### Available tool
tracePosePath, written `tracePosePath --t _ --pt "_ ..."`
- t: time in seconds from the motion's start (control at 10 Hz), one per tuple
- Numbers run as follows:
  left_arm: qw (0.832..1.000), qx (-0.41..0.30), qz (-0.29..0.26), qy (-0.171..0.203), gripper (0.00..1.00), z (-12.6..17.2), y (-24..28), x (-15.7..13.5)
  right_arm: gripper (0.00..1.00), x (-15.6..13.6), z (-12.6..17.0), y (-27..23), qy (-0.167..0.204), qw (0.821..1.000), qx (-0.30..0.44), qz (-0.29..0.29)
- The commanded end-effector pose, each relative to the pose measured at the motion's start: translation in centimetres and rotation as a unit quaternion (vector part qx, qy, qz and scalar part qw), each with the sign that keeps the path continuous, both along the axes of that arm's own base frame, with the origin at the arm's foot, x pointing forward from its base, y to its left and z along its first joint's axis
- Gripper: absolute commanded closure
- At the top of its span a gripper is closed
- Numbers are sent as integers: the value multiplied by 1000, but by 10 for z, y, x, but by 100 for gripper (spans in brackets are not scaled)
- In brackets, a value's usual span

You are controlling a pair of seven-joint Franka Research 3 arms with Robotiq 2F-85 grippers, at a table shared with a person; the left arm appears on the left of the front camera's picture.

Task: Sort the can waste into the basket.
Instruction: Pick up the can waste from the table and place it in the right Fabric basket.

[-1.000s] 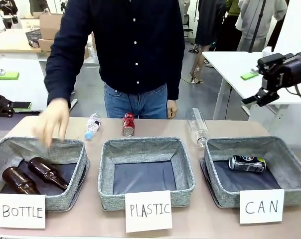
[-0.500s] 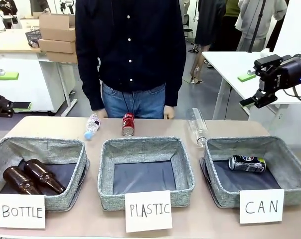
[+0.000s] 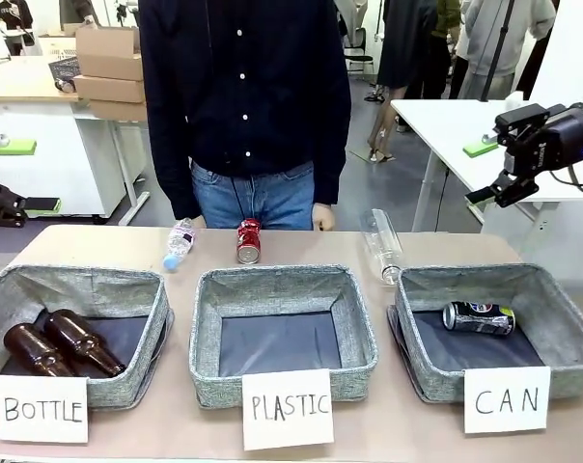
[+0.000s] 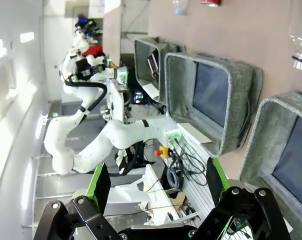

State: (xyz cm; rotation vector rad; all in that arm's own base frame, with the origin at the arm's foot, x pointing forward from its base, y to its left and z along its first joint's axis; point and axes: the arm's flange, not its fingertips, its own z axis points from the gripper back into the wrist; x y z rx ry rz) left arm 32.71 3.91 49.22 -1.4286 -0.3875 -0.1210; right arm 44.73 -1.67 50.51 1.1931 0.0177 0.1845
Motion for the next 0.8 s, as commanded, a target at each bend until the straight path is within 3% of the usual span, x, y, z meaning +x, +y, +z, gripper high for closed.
tracePosePath --t 0.0,0.3,0.4,0.5,0.7 --pt "1000 -9 -1 -12 0 1 -2 0 0 0 2 -3 -3 1000 -1 9" --pt "1000 0 0 0 0 0 0 0 0 0 2 -3 -3 1000 -1 9" --pt "996 75 48 7 0 16 -18 22 0 0 2 -3 -3 1000 -1 9" --pt "986 147 69 35 0 24 -42 62 0 0 2 -3 -3 1000 -1 9" --pt "950 280 121 71 0 24 -98 123 0 0 2 -3 -3 1000 -1 9"
